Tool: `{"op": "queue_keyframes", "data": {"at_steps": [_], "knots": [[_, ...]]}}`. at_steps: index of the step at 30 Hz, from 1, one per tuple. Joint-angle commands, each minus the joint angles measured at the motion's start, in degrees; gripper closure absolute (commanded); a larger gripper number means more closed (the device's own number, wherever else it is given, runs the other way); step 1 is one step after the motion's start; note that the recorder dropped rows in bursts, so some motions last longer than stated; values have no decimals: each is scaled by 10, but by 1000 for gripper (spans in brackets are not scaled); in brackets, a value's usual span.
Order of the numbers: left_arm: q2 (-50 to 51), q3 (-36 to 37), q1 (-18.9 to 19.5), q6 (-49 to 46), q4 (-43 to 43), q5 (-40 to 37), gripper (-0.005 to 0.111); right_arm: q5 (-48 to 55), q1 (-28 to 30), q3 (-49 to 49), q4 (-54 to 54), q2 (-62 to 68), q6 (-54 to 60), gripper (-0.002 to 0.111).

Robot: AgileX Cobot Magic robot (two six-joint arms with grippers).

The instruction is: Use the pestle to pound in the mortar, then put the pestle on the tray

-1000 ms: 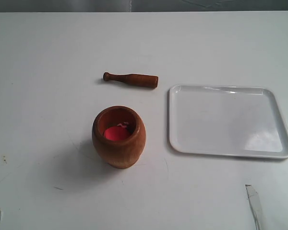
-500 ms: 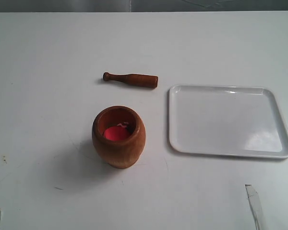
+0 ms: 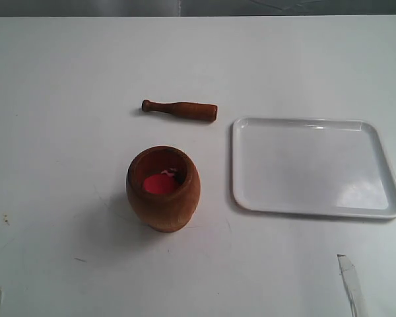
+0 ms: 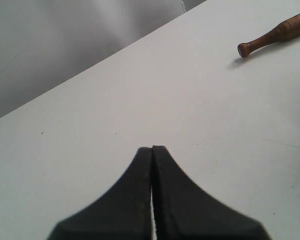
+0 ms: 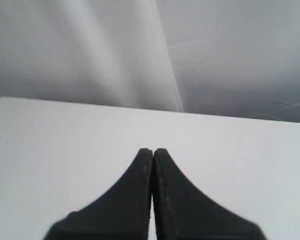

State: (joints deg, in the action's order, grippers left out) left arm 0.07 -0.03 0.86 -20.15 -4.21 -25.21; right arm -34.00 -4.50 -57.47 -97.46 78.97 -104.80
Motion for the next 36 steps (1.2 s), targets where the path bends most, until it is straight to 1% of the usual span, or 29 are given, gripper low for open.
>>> {"op": "queue_keyframes", "data": {"at_steps": [1, 2, 3, 4, 5, 6, 7, 8, 9, 10, 11, 13, 14, 15, 16, 18, 20, 21, 22, 25, 28, 33, 36], "knots": [[-1, 0, -4, 5, 4, 2, 107, 16, -50, -47, -25, 81, 227, 108], [-1, 0, -4, 5, 4, 2, 107, 40, -65, -46, -25, 84, 353, 108], [-1, 0, -4, 5, 4, 2, 107, 75, -79, -45, -25, 84, 445, 108], [-1, 0, -4, 5, 4, 2, 107, 150, -101, -45, -25, 81, 536, 108], [-1, 0, -4, 5, 4, 2, 107, 263, -129, -45, -25, 80, 610, 108], [-1, 0, -4, 5, 4, 2, 107, 401, -154, -48, -25, 81, 678, 108], [-1, 0, -4, 5, 4, 2, 107, 533, -181, -56, -25, 91, 727, 108], [-1, 0, -4, 5, 4, 2, 107, 621, -198, -68, -25, 102, 743, 108], [-1, 0, -4, 5, 4, 2, 107, 703, -201, -89, -25, 119, 747, 108], [-1, 0, -4, 5, 4, 2, 107, 760, -201, -117, -20, 135, 753, 108], [-1, 0, -4, 5, 4, 2, 107, 785, -201, -155, 36, 148, 779, 108], [-1, 0, -4, 5, 4, 2, 107, 795, -185, -244, 302, 176, 960, 108], [-1, 0, -4, 5, 4, 2, 107, 806, -175, -280, 466, 192, 1084, 108], [-1, 0, -4, 5, 4, 2, 107, 833, -161, -333, 623, 210, 1201, 108], [-1, 0, -4, 5, 4, 2, 107, 871, -152, -365, 756, 228, 1299, 108], [-1, 0, -4, 5, 4, 2, 107, 952, -142, -428, 935, 264, 1415, 108], [-1, 0, -4, 5, 4, 2, 107, 1004, -144, -466, 996, 291, 1447, 108], [-1, 0, -4, 5, 4, 2, 107, 1034, -153, -482, 1009, 310, 1450, 108], [-1, 0, -4, 5, 4, 2, 107, 1040, -165, -494, 1010, 323, 1450, 108], [-1, 0, -4, 5, 4, 2, 107, 1040, -207, -509, 968, 363, 1450, 108], [-1, 0, -4, 5, 4, 2, 107, 1040, -255, -509, 939, 393, 1477, 108], [-1, 0, -4, 5, 4, 2, 107, 1040, -328, -527, 934, 430, 1518, 108], [-1, 0, -4, 5, 4, 2, 107, 1040, -358, -552, 936, 449, 1532, 108]]}}
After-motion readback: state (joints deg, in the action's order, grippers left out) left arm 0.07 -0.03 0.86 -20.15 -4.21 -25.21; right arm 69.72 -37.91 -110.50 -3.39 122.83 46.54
